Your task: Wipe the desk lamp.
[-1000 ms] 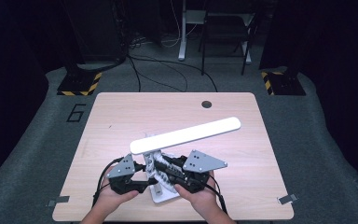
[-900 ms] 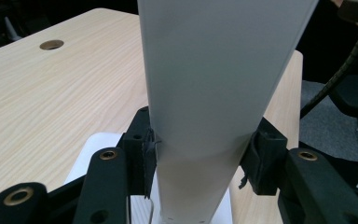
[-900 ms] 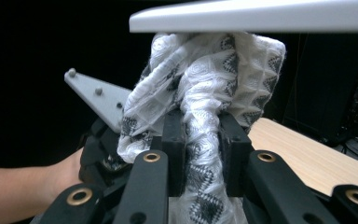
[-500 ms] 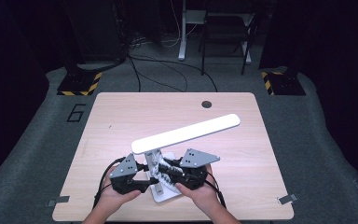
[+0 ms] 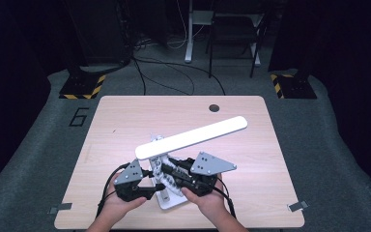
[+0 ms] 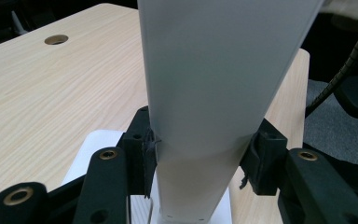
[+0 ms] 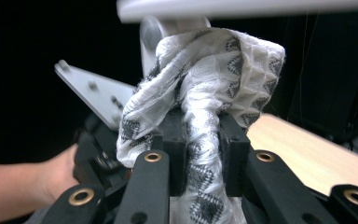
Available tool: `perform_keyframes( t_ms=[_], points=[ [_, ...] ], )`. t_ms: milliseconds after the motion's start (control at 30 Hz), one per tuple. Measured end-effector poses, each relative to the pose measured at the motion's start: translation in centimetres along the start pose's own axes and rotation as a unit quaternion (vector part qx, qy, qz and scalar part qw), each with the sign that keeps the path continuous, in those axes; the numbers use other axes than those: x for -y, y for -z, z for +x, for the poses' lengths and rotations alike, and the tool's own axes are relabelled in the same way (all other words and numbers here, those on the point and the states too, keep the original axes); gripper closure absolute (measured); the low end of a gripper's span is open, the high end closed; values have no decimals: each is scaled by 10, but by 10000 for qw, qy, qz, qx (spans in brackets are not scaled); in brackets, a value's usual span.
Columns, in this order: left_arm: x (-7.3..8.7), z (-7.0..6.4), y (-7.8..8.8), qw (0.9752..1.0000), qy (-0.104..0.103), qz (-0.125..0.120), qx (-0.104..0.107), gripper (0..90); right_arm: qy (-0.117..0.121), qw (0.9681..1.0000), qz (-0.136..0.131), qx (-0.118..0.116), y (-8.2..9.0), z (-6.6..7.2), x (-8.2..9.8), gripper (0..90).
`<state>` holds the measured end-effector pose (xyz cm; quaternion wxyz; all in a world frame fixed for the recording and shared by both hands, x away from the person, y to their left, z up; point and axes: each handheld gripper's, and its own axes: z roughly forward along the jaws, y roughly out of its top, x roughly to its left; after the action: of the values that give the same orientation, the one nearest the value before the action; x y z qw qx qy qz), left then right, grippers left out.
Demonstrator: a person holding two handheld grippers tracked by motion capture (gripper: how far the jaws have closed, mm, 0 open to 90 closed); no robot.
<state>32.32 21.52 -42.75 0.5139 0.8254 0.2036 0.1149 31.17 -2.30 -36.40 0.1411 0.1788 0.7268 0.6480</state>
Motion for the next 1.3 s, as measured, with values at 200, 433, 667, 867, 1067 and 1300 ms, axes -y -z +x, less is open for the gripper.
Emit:
perform_keyframes(
  t_ms=[200, 433, 667, 867, 1067, 1300],
  points=[
    [-1, -2, -2, 10000, -3, 31, -69, 526, -530, 9973, -496, -108, 7, -4, -9, 770],
    [-1, -3, -3, 9999, 37, -14, -157, 526, -949, 9924, -760, -204, 11, -4, -12, 774],
    [-6, -3, -2, 9998, -40, 179, -127, 521, -296, 9974, -626, 211, 12, 3, -14, 774],
    [-15, -3, 10, 9995, -97, -248, 141, 429, -288, 9970, -686, 225, 13, 3, -12, 774],
    [-19, 1, 6, 9998, -25, -178, 1, 522, -547, 9953, -774, 199, 14, 1, -12, 778],
    [-17, -2, 6, 9998, 49, -208, -40, 523, -619, 9929, -960, 323, 23, -6, -11, 782]
  ],
)
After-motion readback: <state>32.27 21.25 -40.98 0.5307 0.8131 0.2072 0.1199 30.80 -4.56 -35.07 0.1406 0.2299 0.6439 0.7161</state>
